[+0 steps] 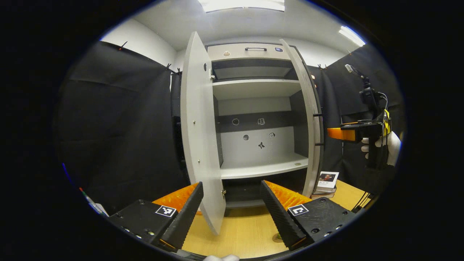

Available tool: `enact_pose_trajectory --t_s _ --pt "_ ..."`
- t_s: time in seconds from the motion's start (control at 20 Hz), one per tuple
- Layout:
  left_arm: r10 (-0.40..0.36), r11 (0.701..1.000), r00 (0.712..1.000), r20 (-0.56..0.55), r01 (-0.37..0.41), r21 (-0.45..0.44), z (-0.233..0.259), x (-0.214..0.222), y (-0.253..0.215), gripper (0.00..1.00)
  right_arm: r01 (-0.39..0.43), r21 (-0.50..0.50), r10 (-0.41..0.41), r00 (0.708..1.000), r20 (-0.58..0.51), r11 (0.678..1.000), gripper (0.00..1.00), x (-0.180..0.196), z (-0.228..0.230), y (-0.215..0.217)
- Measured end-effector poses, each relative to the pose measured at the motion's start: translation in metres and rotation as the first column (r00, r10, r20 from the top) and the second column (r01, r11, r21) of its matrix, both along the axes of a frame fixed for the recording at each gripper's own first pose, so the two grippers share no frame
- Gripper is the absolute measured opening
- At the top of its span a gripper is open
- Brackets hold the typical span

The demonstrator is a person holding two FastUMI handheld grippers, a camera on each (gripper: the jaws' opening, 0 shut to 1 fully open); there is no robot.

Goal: Grasp the bottle in the cabinet with the left hand and place it on the coaster, then close the right door with the right hand and the left door with the left hand.

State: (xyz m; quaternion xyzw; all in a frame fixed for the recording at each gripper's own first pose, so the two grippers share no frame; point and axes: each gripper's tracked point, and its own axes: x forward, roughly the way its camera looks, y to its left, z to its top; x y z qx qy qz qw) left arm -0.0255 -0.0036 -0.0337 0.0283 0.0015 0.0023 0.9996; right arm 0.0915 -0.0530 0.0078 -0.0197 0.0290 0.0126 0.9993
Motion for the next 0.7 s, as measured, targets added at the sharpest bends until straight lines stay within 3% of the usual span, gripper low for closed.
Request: enact_pose_trajectory --t_s 0.35,0.7 --pt "0.108 0.994 0.994 0.017 -0.108 0.017 0.011 0.019 0.087 0.95 0.001 0.052 0.002 0.999 -0.044 0.999 0.82 -0.038 -0.017 0.011" --pt "0.261 0.964 0.964 0.045 -0.259 -0.059 0.035 0.071 0.201 0.96 0.041 0.071 -0.034 0.994 -0.102 0.997 0.82 -0.076 -0.041 0.011"
